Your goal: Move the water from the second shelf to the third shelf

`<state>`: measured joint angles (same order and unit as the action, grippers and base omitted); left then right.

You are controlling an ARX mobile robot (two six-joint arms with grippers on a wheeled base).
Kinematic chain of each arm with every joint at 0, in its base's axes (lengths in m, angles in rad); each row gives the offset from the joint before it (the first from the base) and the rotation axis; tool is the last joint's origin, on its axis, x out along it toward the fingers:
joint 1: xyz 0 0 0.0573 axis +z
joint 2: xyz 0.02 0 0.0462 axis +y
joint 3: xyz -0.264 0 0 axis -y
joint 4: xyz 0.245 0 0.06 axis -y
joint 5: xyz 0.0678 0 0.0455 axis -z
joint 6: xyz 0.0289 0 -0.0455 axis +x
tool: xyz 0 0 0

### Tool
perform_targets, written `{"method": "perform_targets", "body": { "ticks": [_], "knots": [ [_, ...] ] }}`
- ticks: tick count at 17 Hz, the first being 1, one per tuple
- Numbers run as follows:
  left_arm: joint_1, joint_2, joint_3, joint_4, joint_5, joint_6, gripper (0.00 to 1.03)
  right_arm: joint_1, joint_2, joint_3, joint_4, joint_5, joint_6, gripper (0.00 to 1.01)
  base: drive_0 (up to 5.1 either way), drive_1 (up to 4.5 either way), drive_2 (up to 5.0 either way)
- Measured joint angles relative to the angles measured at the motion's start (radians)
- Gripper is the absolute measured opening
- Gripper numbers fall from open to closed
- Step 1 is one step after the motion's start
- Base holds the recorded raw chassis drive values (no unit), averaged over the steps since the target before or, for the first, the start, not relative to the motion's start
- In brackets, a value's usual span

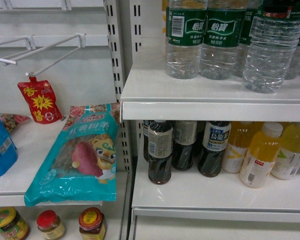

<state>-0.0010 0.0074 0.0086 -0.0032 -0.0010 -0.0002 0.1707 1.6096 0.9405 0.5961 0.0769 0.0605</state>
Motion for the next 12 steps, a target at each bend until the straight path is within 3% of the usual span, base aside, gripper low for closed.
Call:
{"method": "perform_targets", "body": {
  "ticks": [7, 10, 11, 12],
  "knots": [
    [0.0, 0.0, 0.0, 0.0, 0.0, 0.0, 0.98, 0.04, -0.34, -0.243, -0.074, -0.032, -0.014, 0.98, 0.0, 0.0, 0.0],
    [0.0, 0.0, 0.0, 0.0, 0.0, 0.0, 0.98, -0.003, -0.522, -0.386, -0.085, -0.022, -0.03, 0.96, 0.0, 0.0, 0.0],
    [0.0, 0.0, 0.0, 0.0, 0.0, 0.0, 0.98, -0.034, -0.602, -0.457, -0.068, 0.029, -0.04, 0.84, 0.0, 0.0, 0.0],
    [0.0, 0.0, 0.0, 0.0, 0.0, 0.0, 0.98, -0.089, -0.704, -0.551, -0.077, 0.001, -0.047, 0.71, 0.0, 0.0, 0.0]
  ]
}}
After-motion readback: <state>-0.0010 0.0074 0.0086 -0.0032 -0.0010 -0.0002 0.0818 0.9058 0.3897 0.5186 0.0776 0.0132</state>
